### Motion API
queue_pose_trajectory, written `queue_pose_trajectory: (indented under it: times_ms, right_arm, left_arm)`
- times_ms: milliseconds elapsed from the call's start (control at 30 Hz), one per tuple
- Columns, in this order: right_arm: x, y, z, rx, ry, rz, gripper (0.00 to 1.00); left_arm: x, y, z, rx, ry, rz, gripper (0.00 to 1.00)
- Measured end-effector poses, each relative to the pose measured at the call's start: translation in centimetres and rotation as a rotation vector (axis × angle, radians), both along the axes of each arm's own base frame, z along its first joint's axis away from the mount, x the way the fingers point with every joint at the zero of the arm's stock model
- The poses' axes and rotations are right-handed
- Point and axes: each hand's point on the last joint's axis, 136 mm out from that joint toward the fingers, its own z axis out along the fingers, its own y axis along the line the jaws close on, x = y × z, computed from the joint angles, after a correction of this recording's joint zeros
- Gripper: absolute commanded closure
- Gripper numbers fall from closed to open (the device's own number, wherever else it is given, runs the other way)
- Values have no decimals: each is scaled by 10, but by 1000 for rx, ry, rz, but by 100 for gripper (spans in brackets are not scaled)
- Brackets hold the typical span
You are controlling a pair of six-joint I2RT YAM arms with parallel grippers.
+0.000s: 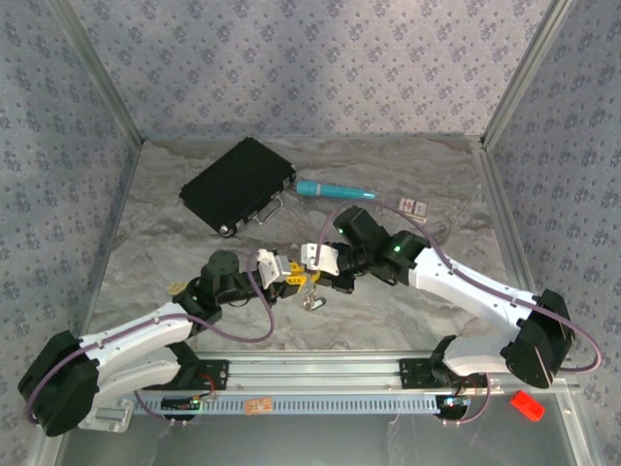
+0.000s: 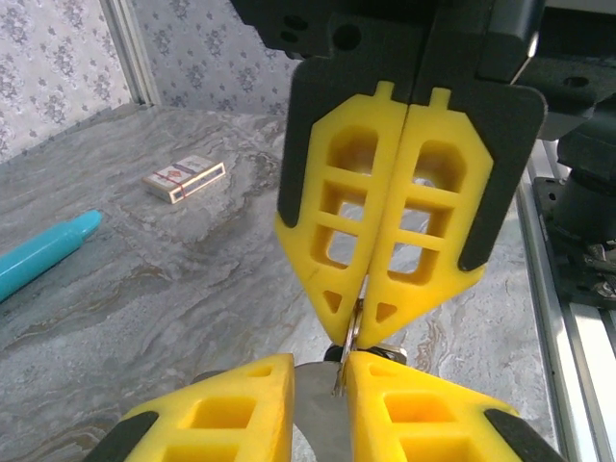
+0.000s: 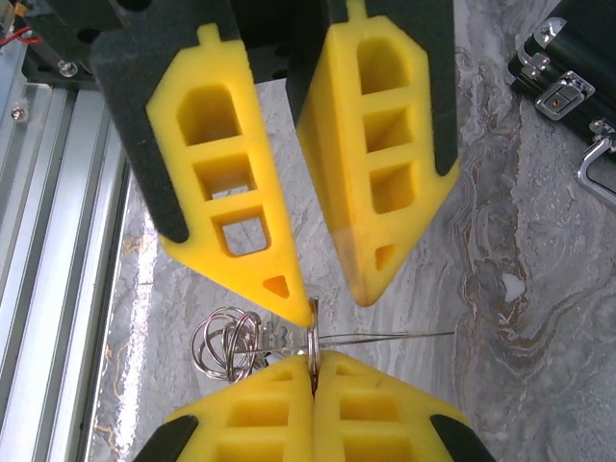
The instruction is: Put the keys on the keyring
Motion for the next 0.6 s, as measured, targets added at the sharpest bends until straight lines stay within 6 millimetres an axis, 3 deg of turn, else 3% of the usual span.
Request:
queue_pose_trajectory:
  times_ms: [200,367,433,500,600]
  right_arm:
    - [-3,5,2,-13,-18,26,100]
    - [-3,5,1,-19,-24,24,100]
    - [-2,5,1,-19,-26,21,84]
    - [0,5,2,-2,-29,12,74]
    - [1,0,4,60,-7,-18,71]
  left_arm:
    - [-2,-1,-1,3,6,-12,83]
    - [-5,-2,-2,6,0,-33,97]
    - [-5,-2,-2,8,-3,-36,100]
    - [-5,-2,-1,5,-6,-36,100]
    - [-5,-2,0,-6,-7,-34,100]
